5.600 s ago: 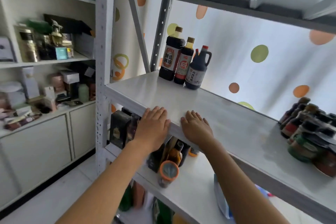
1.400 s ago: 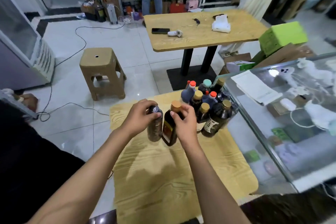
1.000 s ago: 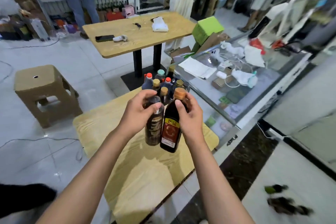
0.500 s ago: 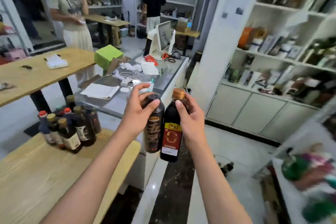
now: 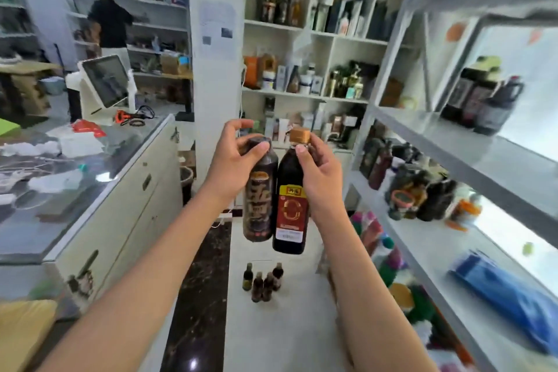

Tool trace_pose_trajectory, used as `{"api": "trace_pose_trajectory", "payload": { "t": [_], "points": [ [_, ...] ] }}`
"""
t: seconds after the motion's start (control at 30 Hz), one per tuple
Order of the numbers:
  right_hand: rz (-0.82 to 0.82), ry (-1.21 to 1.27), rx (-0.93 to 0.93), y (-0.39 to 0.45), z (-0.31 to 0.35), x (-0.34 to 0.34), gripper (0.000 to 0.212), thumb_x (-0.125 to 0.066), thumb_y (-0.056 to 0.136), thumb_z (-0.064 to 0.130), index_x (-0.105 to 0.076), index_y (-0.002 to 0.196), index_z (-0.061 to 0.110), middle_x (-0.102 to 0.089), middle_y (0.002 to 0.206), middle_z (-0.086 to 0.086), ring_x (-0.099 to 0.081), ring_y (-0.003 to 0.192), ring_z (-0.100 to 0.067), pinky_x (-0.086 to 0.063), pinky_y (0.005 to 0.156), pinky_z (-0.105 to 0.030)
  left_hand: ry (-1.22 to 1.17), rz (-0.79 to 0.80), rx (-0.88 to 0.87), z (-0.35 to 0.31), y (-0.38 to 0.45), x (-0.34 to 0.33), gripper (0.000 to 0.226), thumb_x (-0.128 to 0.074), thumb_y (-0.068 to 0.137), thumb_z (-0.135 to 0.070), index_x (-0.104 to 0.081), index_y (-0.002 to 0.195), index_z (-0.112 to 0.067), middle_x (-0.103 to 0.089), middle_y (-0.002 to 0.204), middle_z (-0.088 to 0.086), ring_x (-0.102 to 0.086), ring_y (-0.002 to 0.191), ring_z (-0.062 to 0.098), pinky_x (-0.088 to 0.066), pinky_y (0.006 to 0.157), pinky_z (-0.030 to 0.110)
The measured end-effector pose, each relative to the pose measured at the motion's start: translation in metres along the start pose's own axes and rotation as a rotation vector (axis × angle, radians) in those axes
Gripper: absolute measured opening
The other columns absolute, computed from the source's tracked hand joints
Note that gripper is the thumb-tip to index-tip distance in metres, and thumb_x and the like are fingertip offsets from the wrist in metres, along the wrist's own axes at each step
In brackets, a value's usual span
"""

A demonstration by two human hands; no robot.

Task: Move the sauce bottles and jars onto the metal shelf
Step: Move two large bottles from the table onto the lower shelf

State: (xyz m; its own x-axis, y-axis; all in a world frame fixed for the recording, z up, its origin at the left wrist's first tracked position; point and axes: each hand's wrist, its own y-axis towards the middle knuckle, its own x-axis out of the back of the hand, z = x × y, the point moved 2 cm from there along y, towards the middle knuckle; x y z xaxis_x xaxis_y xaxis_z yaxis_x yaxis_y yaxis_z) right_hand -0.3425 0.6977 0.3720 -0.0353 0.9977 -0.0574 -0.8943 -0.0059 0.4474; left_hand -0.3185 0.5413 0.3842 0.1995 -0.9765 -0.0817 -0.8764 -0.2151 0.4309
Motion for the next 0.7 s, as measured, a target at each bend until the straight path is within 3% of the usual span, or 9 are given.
{"api": "trace_pose_trajectory", "payload": {
  "t": [0.3, 0.43, 0.63, 0.7],
  "points": [
    [-0.119, -0.087, 0.072, 0.073, -0.011, 0.119, 0.028, -0.055, 0.099, 0.013, -0.065, 0.124, 0.020, -0.073, 0.114, 0.000, -0.067, 0.109, -0.017, -0.052, 0.099, -0.043, -0.140, 0.105, 0.060, 0.032, 0.072, -0.138, 0.029, -0.062, 0.091, -0.008, -0.045, 0.111, -0.022, -0.068, 0.107, 0.001, -0.069, 0.094, 0.013, -0.057, 0.081, 0.032],
    [-0.191, -0.104, 0.072, 0.117, -0.029, 0.141, 0.027, -0.054, 0.099, 0.013, -0.066, 0.122, 0.020, -0.074, 0.110, -0.003, -0.069, 0.105, -0.022, -0.052, 0.097, -0.051, -0.174, 0.176, 0.056, 0.057, 0.121, -0.170, 0.032, -0.062, 0.092, -0.010, -0.044, 0.116, -0.021, -0.068, 0.111, 0.006, -0.070, 0.094, 0.016, -0.057, 0.079, 0.032],
    [-0.285, -0.136, 0.059, 0.201, -0.074, 0.148, 0.025, -0.056, 0.099, 0.013, -0.067, 0.121, 0.019, -0.075, 0.108, -0.002, -0.070, 0.104, -0.023, -0.052, 0.097, -0.051, -0.190, 0.240, 0.016, 0.111, 0.217, -0.198, 0.025, -0.062, 0.092, -0.011, -0.047, 0.105, -0.026, -0.070, 0.107, 0.003, -0.070, 0.093, 0.013, -0.056, 0.075, 0.029],
    [-0.306, -0.158, 0.046, 0.234, -0.087, 0.145, 0.025, -0.056, 0.099, 0.016, -0.068, 0.119, 0.026, -0.075, 0.107, -0.001, -0.070, 0.103, -0.023, -0.052, 0.097, -0.053, -0.184, 0.260, 0.002, 0.127, 0.254, -0.204, 0.019, -0.063, 0.091, -0.011, -0.049, 0.096, -0.024, -0.070, 0.103, 0.002, -0.070, 0.091, 0.012, -0.055, 0.074, 0.027]
  ]
}}
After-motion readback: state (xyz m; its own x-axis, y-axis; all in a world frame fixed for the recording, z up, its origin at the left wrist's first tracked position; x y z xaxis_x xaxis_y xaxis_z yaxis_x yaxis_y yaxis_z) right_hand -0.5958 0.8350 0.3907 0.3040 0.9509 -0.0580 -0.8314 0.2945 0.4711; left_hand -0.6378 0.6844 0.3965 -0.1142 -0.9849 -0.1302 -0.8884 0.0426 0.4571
